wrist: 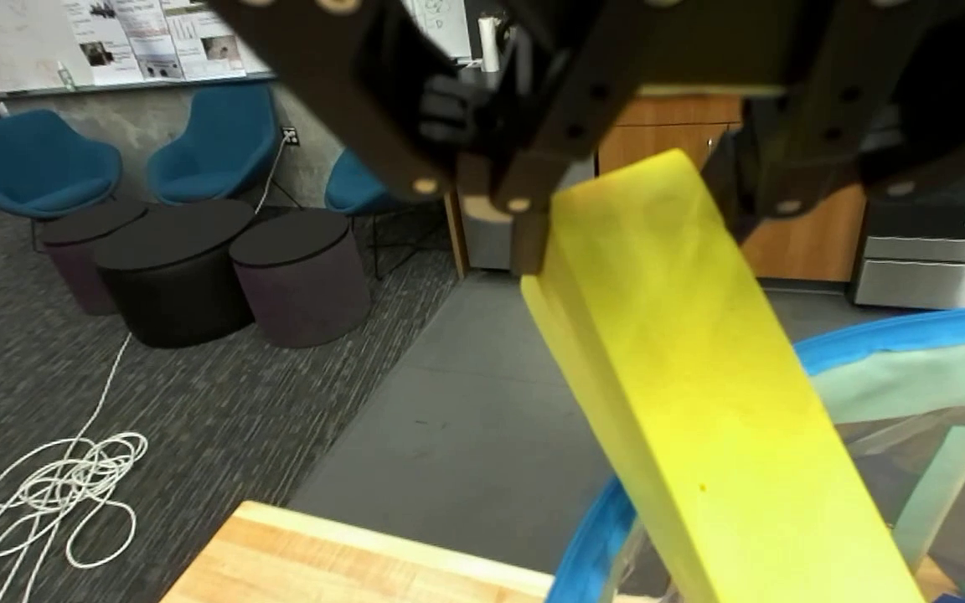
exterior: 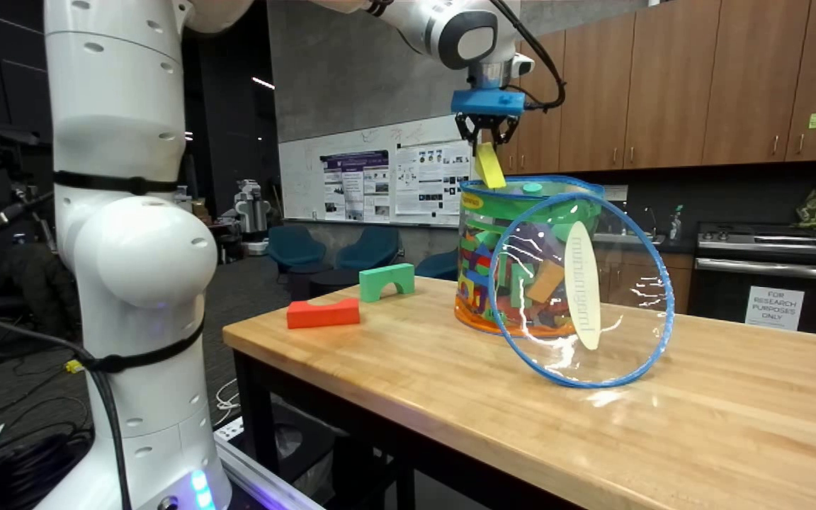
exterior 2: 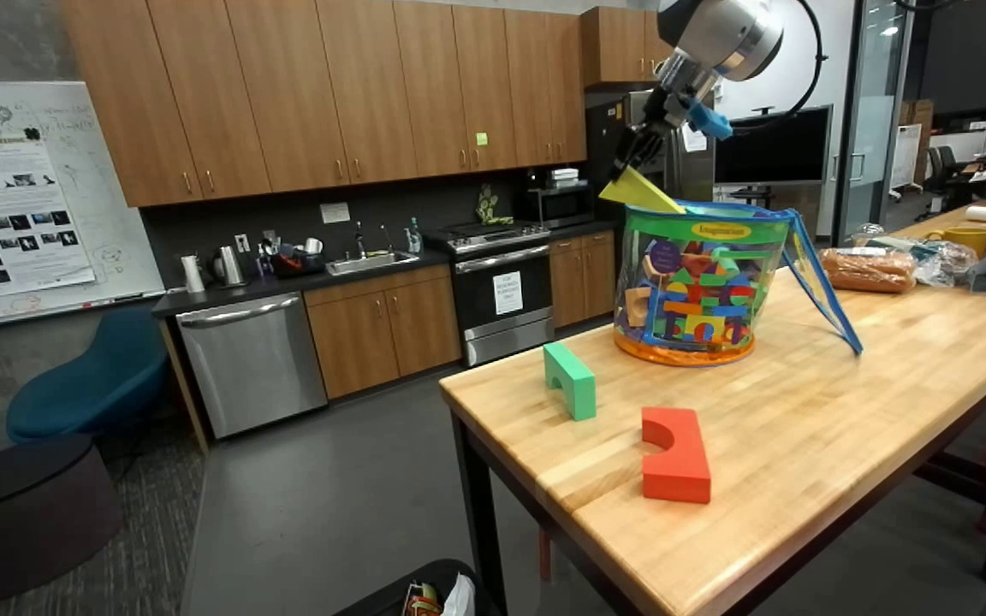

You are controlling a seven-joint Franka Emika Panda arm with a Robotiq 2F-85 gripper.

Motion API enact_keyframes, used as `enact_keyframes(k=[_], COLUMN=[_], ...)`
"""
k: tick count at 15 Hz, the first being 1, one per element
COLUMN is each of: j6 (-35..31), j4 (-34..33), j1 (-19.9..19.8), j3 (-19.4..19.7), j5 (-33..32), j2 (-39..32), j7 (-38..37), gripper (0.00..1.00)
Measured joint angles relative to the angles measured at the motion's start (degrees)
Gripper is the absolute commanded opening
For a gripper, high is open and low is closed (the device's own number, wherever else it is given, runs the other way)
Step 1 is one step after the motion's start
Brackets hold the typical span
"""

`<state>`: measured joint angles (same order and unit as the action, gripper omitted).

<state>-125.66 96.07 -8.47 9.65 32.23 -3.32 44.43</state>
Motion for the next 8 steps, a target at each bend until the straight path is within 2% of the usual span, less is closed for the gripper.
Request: enact_keyframes(k=[2,6,8], j6=[0.0,0.1,0.1], j4=[0.0,1.3,2.2], j1=[-0.4,-0.9,-0.9], j3=[0.0,0.0,0.0], j5=[0.1,0.3,1.0], j2=[0.3,0.6,1.0], j7=[-0.2,-0.8,-0.9], gripper=[0.74,0.98,1.00])
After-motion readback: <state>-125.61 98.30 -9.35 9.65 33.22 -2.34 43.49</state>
